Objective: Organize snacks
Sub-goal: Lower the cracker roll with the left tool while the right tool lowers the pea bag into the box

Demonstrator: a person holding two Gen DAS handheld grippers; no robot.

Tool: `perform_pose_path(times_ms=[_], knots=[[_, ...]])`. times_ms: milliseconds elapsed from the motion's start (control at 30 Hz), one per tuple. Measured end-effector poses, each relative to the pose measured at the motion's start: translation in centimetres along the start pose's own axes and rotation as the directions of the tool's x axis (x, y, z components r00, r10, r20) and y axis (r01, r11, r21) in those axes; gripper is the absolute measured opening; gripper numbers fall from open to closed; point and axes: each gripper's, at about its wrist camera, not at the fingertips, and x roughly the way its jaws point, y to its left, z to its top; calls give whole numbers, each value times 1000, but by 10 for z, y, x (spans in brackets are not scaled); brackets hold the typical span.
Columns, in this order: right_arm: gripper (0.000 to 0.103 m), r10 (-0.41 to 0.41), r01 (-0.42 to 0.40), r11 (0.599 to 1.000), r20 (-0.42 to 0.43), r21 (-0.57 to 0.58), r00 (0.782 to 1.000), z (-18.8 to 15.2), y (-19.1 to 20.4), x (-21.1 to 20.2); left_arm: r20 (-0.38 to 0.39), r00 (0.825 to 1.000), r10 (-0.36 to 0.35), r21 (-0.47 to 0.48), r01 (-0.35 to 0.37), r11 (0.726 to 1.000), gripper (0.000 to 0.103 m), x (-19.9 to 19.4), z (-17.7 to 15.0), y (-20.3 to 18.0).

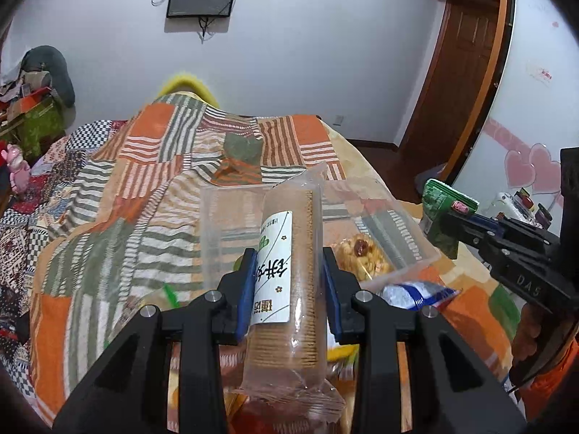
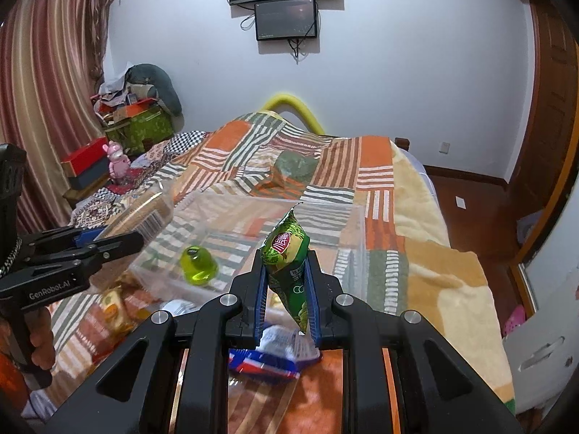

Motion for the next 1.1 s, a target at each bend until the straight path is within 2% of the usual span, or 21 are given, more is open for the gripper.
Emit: perform_pose_path(times_ms=[267,500,833,967,1100], knots=[[17,-23,23,1000,-44,-3,999,1,-7,29,-36,999,-20,5,20,1000,34,39,18,-7],[17,-25,25,1000,-92,-7,995,-4,-10,47,-104,994,-35,-5,34,999,34,67,17,-13],[19,-4,4,1000,-136,0,991,-9,-12,52,-149,989,-22,8,24,1000,34,86,11,-18],[23,1,-1,1000,-138,4,990,-9,-13,51,-133,991,-17,-4,17,1000,34,79,11,-15],[36,5,-3,1000,-132,10,991,-9,-13,44,-125,992,-1,-8,0,1000,34,72,10,-12]])
